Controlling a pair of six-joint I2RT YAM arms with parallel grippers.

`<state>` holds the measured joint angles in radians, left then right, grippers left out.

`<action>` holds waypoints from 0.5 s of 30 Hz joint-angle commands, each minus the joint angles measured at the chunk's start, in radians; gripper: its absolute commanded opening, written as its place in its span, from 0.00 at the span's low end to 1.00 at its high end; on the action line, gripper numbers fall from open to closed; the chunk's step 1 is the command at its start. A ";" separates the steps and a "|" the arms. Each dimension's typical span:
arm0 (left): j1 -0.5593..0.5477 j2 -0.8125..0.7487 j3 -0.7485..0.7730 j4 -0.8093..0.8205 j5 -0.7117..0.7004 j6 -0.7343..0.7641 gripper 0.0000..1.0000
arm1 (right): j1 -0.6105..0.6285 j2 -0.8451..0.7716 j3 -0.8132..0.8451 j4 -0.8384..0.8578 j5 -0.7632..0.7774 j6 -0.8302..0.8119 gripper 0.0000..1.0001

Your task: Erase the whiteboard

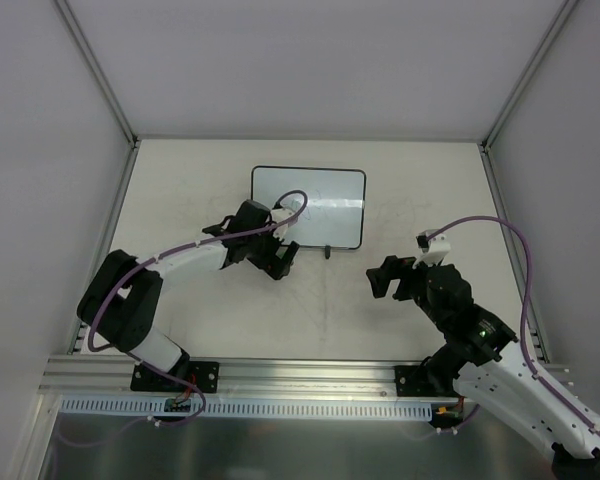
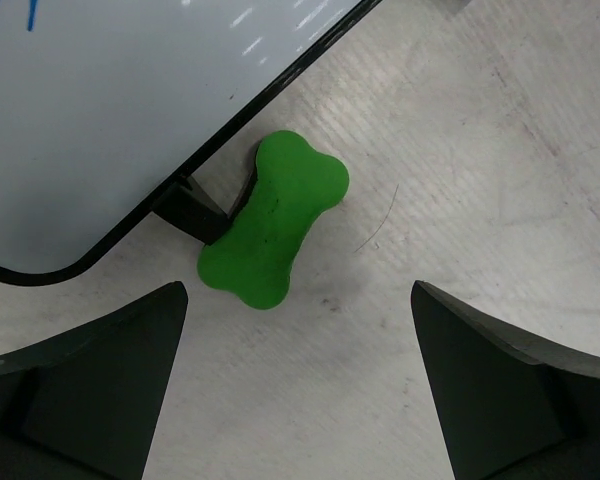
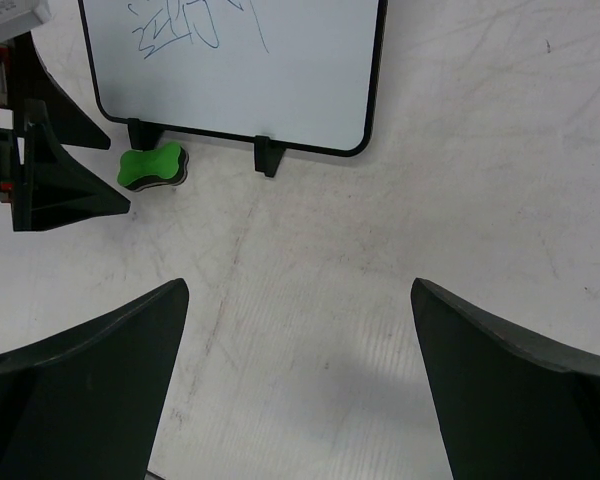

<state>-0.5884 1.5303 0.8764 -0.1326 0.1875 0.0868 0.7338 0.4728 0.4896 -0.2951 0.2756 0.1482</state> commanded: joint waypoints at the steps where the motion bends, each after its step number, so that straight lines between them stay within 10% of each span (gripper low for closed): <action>1: 0.009 0.040 0.032 0.010 0.035 0.028 0.96 | -0.008 -0.008 0.033 0.021 -0.001 -0.012 0.99; 15: 0.018 0.108 0.102 0.007 0.023 0.048 0.95 | -0.017 -0.031 0.024 0.019 -0.013 -0.012 0.99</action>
<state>-0.5804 1.6264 0.9329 -0.1352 0.2047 0.1009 0.7231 0.4568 0.4896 -0.2955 0.2710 0.1474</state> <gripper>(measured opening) 0.952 0.990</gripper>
